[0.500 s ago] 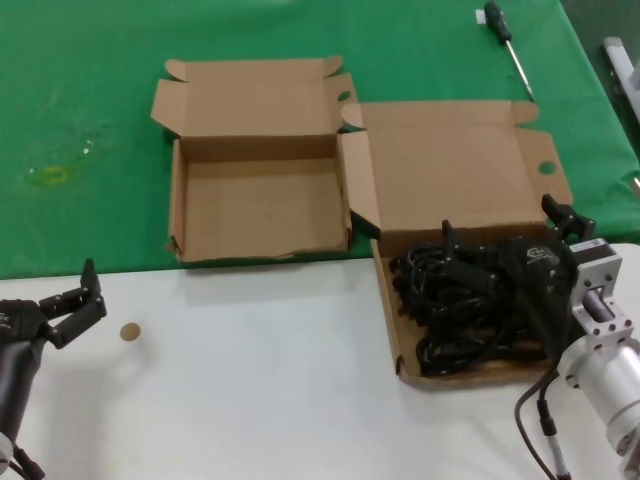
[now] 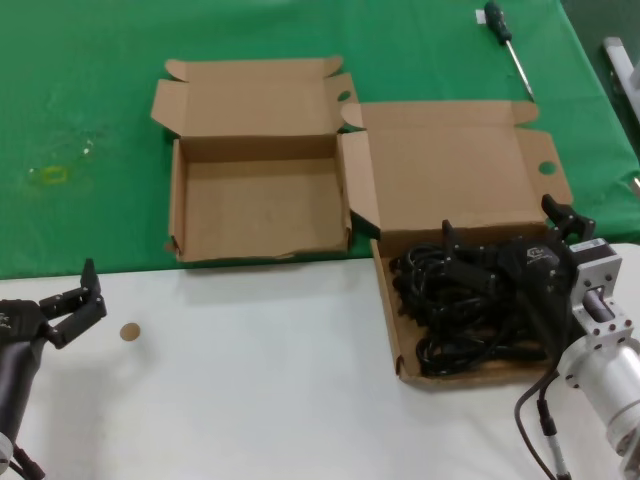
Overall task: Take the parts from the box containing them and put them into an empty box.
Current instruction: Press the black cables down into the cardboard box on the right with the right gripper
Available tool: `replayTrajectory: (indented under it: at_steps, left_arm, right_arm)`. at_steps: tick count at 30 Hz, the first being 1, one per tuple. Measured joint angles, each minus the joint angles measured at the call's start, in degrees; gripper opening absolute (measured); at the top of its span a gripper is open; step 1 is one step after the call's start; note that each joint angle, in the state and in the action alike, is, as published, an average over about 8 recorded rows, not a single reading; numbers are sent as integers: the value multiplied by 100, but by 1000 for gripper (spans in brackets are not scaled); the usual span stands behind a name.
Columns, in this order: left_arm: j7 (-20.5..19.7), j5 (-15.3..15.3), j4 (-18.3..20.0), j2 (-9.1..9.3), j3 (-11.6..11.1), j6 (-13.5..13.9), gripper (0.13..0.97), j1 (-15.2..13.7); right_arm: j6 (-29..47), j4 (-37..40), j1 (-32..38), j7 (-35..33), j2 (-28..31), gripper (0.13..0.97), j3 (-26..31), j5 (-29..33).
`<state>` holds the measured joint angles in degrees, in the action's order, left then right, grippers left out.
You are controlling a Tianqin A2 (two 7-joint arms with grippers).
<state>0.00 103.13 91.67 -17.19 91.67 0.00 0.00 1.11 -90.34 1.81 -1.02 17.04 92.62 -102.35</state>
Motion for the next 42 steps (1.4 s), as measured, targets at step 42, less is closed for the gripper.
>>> replayTrajectory:
  at_steps: [42]
  left_arm:
    - [0,-1,0,0,0,0,769,0]
  right_arm:
    - [74,-101,2,88,623,966,248,9]
